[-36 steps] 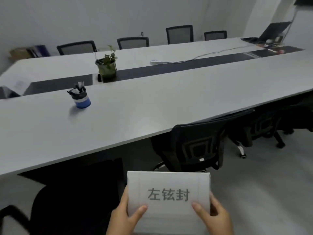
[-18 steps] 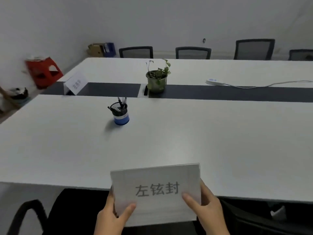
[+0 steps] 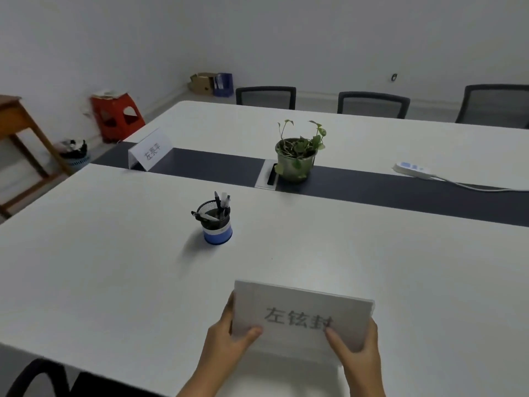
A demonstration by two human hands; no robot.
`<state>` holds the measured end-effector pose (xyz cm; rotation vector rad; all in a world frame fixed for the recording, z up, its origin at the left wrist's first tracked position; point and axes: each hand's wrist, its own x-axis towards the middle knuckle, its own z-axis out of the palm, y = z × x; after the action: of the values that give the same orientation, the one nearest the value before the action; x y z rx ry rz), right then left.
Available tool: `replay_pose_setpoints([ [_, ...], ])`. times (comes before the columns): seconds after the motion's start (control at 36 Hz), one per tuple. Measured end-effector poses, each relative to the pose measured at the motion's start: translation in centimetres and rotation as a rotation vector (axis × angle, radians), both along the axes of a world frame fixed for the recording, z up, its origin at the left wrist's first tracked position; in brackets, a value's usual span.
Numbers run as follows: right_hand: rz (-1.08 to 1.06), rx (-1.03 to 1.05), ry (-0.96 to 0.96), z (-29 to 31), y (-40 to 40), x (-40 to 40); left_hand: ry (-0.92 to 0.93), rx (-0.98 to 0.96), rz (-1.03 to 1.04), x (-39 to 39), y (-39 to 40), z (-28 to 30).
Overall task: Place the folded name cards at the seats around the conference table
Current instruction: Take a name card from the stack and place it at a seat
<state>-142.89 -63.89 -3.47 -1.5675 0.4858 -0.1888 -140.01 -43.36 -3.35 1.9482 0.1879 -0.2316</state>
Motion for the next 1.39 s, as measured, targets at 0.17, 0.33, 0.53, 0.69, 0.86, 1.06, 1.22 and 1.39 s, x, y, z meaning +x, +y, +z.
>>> replay_pose_setpoints([
  [0.17, 0.022, -0.064, 0.054, -0.1, -0.8, 2.7, 0.023, -0.013, -0.084, 4.1, -0.7, -0.5],
  [0.33, 0.090, -0.339, 0.138, 1.1, -2.4, 3.7, 0.032, 0.073, -0.215, 6.4, -1.0, -0.2],
  [0.53, -0.004, -0.486, 0.003, 3.5, -2.6, 4.3, -0.219, 0.068, -0.159, 7.0, -1.6, 2.4],
  [0.69, -0.113, -0.570, -0.033, 4.9, -1.8, 4.7, -0.320, -0.031, -0.099, 6.7, -2.6, 2.9],
  [0.86, -0.098, -0.601, -0.221, 8.4, 0.2, 5.5, -0.433, -0.126, 0.022, 6.7, -0.9, 5.2],
  [1.06, 0.163, -0.694, -0.428, 9.2, 8.8, 9.9, -0.549, -0.195, 0.413, 7.2, 7.4, 6.0],
  [1.22, 0.653, -0.694, -0.101, 5.4, 17.6, 13.1, -0.340, -0.014, 0.531, 8.3, 15.6, 2.7],
  [1.39, 0.691, -0.565, 0.046, -0.1, 22.3, 15.7, -0.192, 0.138, 0.529, 11.7, 20.1, -1.5],
])
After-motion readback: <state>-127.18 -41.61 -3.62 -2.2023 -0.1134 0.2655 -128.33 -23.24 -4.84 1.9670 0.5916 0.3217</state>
